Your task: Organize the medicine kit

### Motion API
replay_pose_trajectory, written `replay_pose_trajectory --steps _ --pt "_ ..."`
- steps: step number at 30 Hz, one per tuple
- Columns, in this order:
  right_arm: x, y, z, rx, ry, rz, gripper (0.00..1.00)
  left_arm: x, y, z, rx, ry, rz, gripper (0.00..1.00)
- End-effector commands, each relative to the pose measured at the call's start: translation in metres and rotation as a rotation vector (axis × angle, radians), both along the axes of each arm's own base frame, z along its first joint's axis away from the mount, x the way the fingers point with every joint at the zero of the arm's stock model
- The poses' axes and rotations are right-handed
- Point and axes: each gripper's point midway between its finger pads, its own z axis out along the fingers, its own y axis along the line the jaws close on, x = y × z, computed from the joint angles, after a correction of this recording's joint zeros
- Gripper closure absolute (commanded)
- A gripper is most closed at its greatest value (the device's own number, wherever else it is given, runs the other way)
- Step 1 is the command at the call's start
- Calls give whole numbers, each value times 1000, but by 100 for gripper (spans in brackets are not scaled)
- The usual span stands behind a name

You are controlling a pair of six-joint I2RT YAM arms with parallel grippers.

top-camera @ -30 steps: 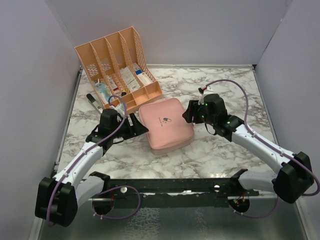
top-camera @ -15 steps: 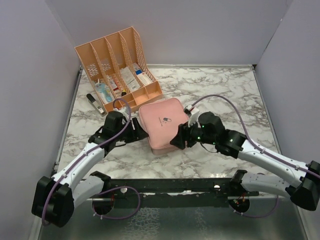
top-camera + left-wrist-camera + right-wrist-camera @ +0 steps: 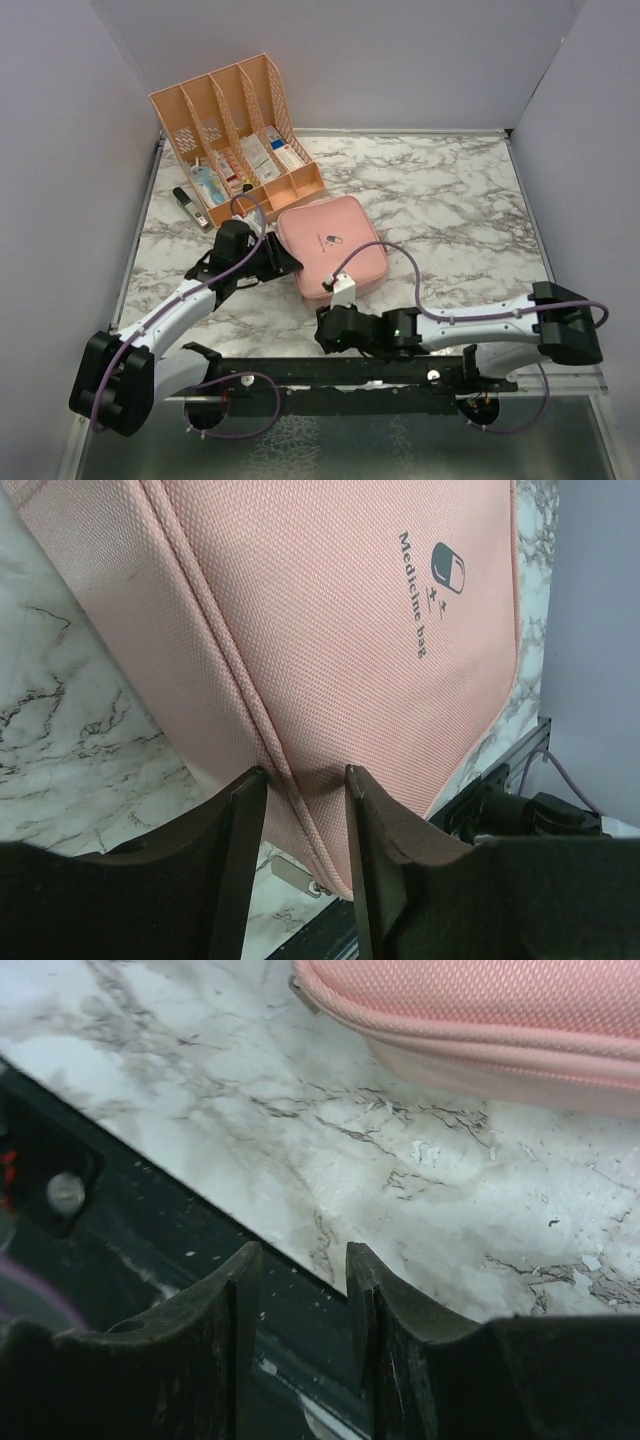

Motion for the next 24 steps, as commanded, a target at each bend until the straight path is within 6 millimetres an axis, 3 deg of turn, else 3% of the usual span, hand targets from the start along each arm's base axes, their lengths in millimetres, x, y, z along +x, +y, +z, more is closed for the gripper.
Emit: replay_pose_trajectory --steps 1,7,12,19,24 --pt "21 8 -1 -12 -142 -228 60 -3 -10 11 -41 -31 -65 61" --pt "39 32 -3 16 -202 -355 48 -3 12 13 93 -61 -23 54" --pt "49 37 -13 -45 -198 -509 47 13 45 21 229 -102 135 49" --pt "60 35 -15 -61 -206 -622 57 24 83 42 320 -170 315 46" --pt "74 31 -15 -67 -196 -660 67 22 107 45 359 -175 421 47"
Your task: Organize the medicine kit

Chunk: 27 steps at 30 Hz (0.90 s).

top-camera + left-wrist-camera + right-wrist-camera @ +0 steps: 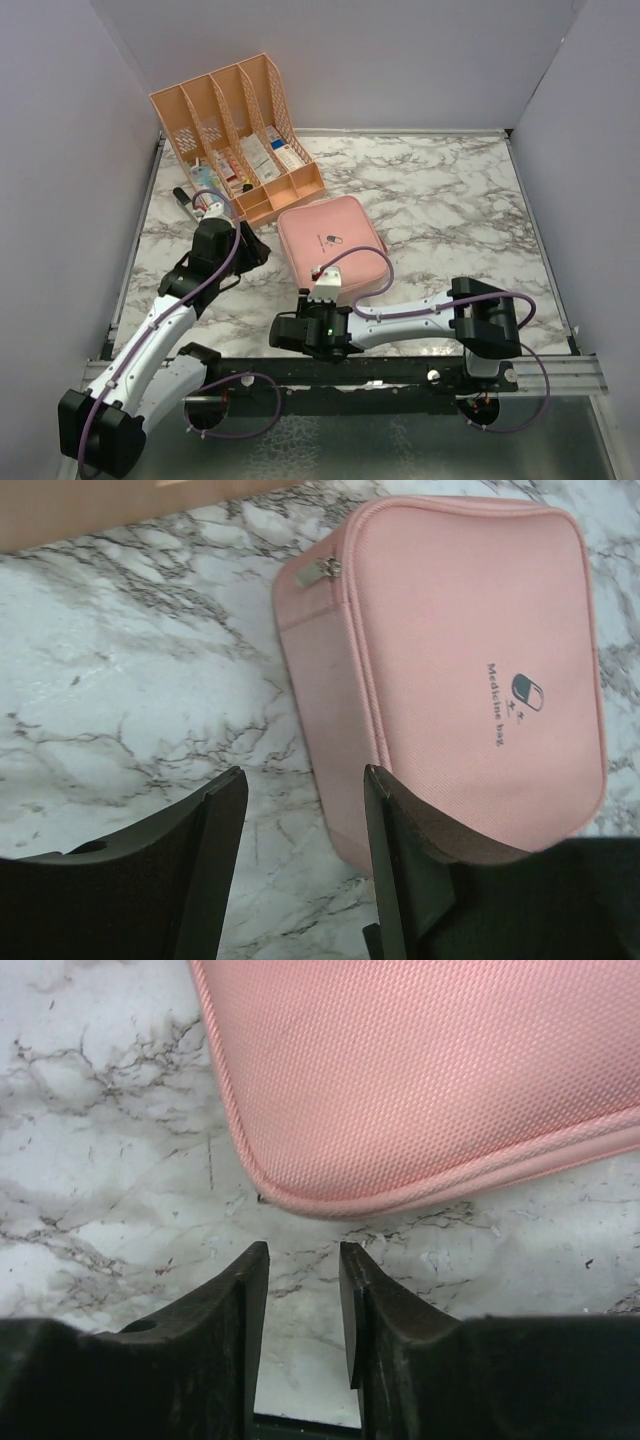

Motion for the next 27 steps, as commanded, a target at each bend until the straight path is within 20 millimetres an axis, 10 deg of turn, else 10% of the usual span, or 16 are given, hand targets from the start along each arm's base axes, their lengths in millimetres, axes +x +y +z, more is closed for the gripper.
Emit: replay_pose_trajectory --steps 1,9,21,27 --pt "24 -9 9 -5 -53 -92 68 1 34 6 70 -24 145 47" --pt "31 0 14 -5 -47 -67 69 -2 40 5 63 -34 151 47" --pt "49 -71 19 -48 -39 -225 71 -3 33 2 51 -25 103 47" --pt "44 -76 16 -50 -8 -214 71 -1 28 1 37 -23 83 47"
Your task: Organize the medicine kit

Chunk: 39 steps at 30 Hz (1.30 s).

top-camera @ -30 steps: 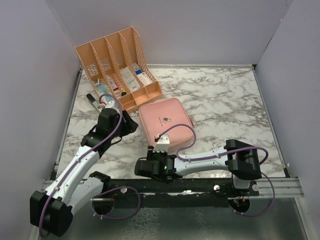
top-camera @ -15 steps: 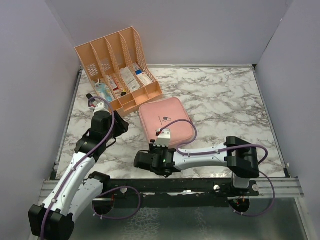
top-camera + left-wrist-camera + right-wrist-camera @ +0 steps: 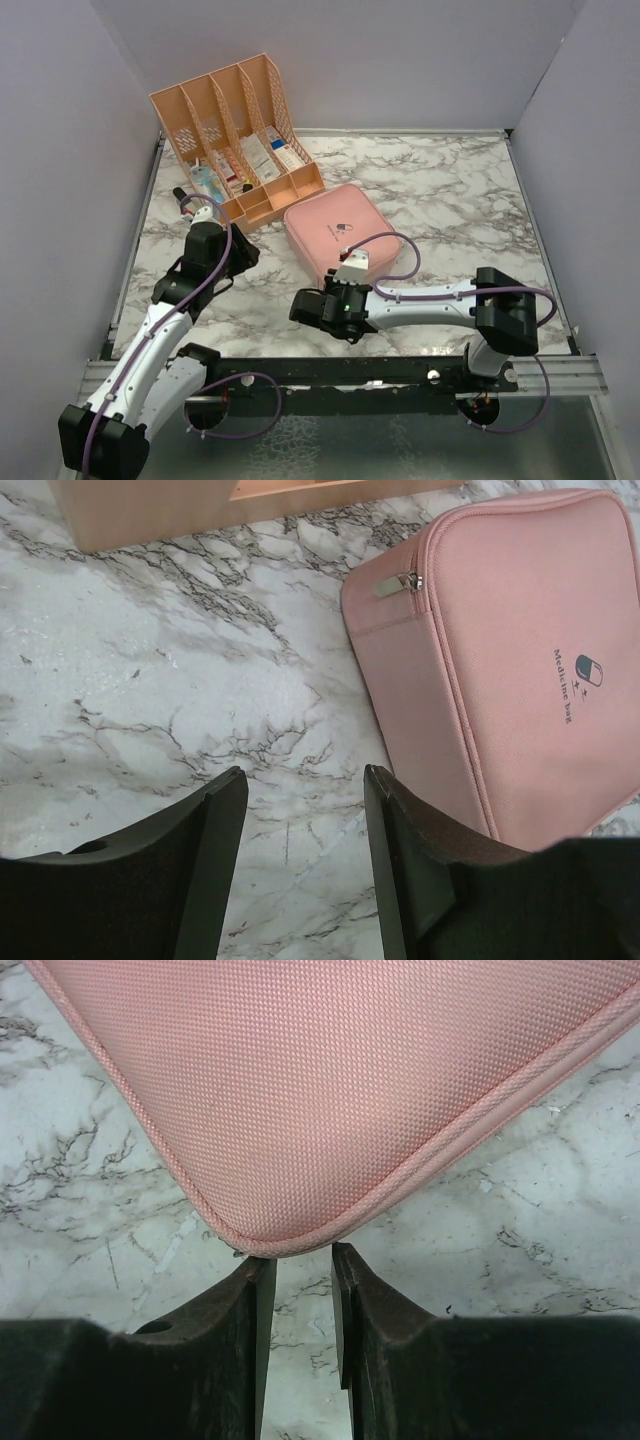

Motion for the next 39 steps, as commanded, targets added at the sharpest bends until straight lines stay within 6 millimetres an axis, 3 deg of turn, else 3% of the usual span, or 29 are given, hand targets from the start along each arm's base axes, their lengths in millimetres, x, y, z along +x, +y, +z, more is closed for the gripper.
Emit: replay_pose_trajectory --steps 1,8,17,39 --pt "2 -13 7 4 -17 -33 71 3 -5 0 -15 -12 -32 47" --pt "-12 14 8 46 24 104 71 3 -7 -1 -18 -13 -40 47" --pt "-2 34 15 51 -31 131 71 1 -7 -3 -19 -11 -45 47" --pt "17 9 2 -104 -91 5 76 0 -9 -8 -27 1 -61 47"
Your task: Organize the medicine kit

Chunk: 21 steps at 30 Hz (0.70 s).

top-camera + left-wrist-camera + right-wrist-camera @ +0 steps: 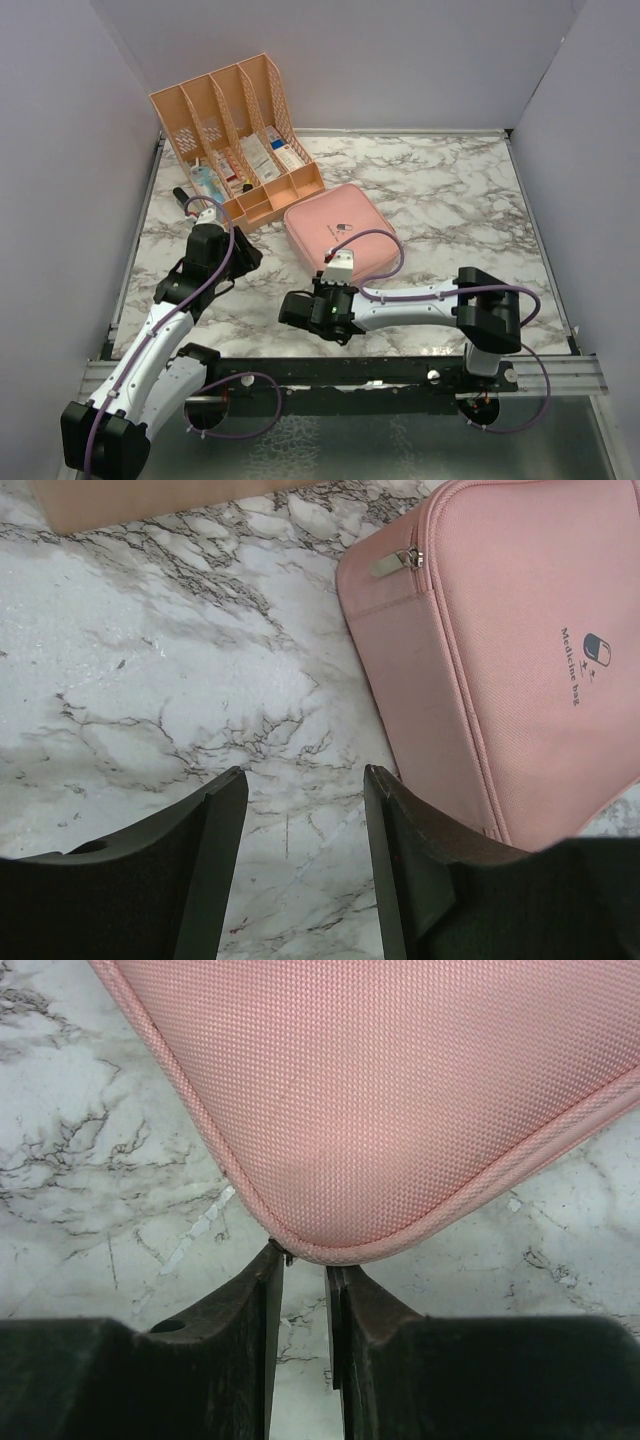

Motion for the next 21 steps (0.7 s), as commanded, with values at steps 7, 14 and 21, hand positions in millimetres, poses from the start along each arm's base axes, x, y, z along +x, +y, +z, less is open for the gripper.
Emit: replay_pose_trajectory --steps 7,14,21 --pt "18 -4 10 -67 -95 -23 81 4 -8 3 -34 -20 -36 47" --pt "22 -3 10 -103 -115 11 90 5 -12 3 -48 -17 -51 47" --pt "24 5 15 -124 -129 91 99 5 -18 4 -75 -16 -76 44"
